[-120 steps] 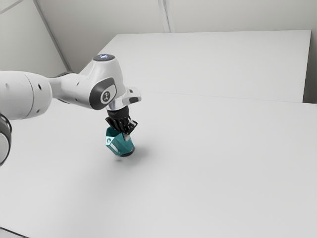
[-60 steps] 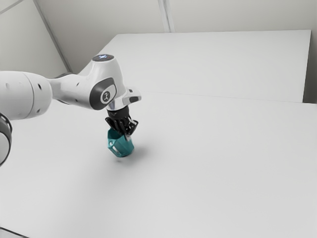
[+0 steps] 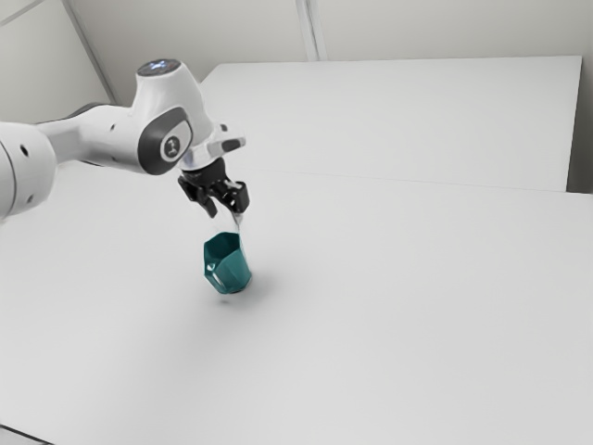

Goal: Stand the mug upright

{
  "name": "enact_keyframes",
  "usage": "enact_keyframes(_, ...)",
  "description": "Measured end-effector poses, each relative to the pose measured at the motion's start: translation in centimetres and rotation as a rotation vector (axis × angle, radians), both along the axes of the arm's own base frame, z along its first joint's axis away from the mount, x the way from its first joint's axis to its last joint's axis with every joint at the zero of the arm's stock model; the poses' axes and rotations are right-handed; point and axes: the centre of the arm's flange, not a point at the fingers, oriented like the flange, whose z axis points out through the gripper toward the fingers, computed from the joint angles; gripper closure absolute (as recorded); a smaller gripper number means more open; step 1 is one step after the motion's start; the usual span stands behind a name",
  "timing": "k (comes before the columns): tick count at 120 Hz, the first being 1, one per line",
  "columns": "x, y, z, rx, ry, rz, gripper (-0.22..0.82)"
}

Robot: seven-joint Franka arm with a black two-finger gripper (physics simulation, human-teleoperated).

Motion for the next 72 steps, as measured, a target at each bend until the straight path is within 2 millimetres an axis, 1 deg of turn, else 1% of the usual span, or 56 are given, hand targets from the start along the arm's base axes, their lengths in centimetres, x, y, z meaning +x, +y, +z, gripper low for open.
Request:
enact_keyframes(8, -0.2, 0.5, 2.2, -0.003, -0.038, -0.006, 0.21)
enact_keyframes(17, -0.3, 1.0, 5.7, -0.006, -0.09, -0.015, 0.15)
enact_keyframes(29, 0.0, 1.9, 10.6, -0.002, -0.139, -0.021, 0.1)
enact_keyframes(39, 0.1, 2.8, 14.0, 0.013, -0.158, -0.027, 0.08)
enact_keyframes(54, -0.3, 4.0, 17.4, 0.041, -0.155, -0.034, 0.05)
enact_keyframes(72, -1.2, 4.4, 19.9, 0.084, -0.139, -0.047, 0.04)
